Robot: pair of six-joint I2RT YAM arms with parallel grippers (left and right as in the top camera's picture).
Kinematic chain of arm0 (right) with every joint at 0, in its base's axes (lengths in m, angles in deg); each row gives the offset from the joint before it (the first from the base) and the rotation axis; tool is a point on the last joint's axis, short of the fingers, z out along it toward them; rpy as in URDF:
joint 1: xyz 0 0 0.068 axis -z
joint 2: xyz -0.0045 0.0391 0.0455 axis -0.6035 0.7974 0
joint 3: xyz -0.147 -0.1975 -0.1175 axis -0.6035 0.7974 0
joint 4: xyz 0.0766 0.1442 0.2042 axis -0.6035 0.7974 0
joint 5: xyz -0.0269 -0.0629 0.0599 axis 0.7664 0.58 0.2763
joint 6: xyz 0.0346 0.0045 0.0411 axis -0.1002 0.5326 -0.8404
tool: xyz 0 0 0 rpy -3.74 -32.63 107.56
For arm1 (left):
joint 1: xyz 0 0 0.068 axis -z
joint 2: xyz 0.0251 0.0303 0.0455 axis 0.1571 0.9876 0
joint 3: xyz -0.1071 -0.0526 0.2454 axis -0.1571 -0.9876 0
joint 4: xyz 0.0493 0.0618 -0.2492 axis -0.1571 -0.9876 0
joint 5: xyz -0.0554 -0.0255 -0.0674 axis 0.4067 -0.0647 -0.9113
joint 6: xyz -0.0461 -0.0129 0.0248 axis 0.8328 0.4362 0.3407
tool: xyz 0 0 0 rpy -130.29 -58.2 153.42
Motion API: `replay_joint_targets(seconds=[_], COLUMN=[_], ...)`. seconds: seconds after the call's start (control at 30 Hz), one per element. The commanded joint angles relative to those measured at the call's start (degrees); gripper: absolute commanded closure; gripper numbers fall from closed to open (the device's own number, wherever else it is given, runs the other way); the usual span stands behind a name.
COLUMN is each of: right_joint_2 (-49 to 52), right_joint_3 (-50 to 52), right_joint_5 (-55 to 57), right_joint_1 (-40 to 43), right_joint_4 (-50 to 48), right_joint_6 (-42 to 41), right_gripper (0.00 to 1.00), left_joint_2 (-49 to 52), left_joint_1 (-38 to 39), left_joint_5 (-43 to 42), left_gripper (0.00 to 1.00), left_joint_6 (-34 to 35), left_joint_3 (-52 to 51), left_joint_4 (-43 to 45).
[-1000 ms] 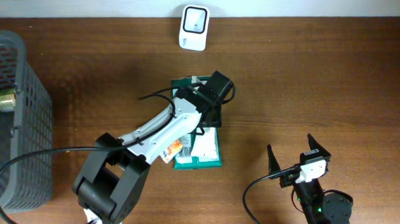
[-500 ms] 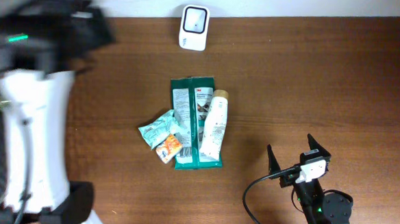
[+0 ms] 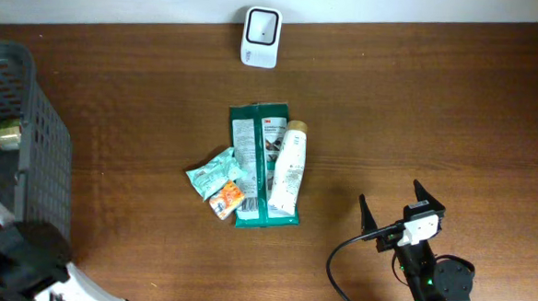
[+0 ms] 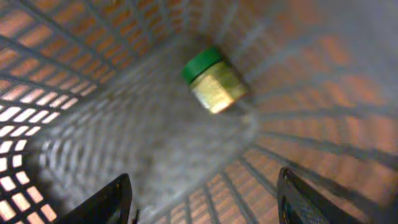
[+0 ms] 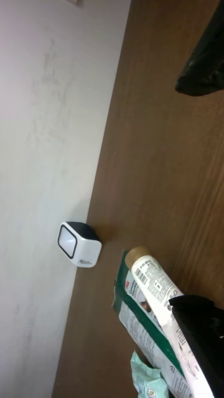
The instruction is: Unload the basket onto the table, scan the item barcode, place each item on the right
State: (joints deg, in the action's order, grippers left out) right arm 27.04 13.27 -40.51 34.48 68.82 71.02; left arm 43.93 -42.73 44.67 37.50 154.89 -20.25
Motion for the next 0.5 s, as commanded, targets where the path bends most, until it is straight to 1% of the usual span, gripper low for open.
replay_joint_targets(seconds=[0.0, 0.07, 0.17, 0.23, 0.33, 0.47], right_joint_2=[-0.44, -0.44, -0.44, -0.44, -0.44, -0.44], right_joint_3=[0.28, 0.28, 0.28, 0.28, 0.28, 0.28], right_joint_5=[0.11, 0.11, 0.11, 0.11, 0.11, 0.11], right_joint_1=[-0.37, -0.35, -0.35, -0.35, -0.35, -0.35], right_joint_4=[0.2, 0.2, 0.2, 0.2, 0.2, 0.2], right_joint_6=[-0.26, -0.28, -0.26, -0.28, -0.26, -0.28], right_gripper=[0.02, 0.02, 0.02, 0.02, 0.02, 0.02], left_joint_2=[1.64, 1.7, 1.86, 2.05, 2.08, 2.1], left_joint_1=[-4.07, -5.35, -6.03, -6.01, -6.03, -6.01], left_joint_5=[0.42, 0.42, 0.48, 1.46, 2.84, 3.04], left_gripper=[0.36, 0.34, 0.33, 0.32, 0.31, 0.31], left_joint_6=[-3.82, -6.91, -12.76, -14.19, -14.16, -14.16], left_joint_3=[-8.39, -13.27, -19.67, -22.36, -23.61, -23.58], left_joint_4=[6.29, 12.04, 20.52, 23.91, 26.16, 26.34])
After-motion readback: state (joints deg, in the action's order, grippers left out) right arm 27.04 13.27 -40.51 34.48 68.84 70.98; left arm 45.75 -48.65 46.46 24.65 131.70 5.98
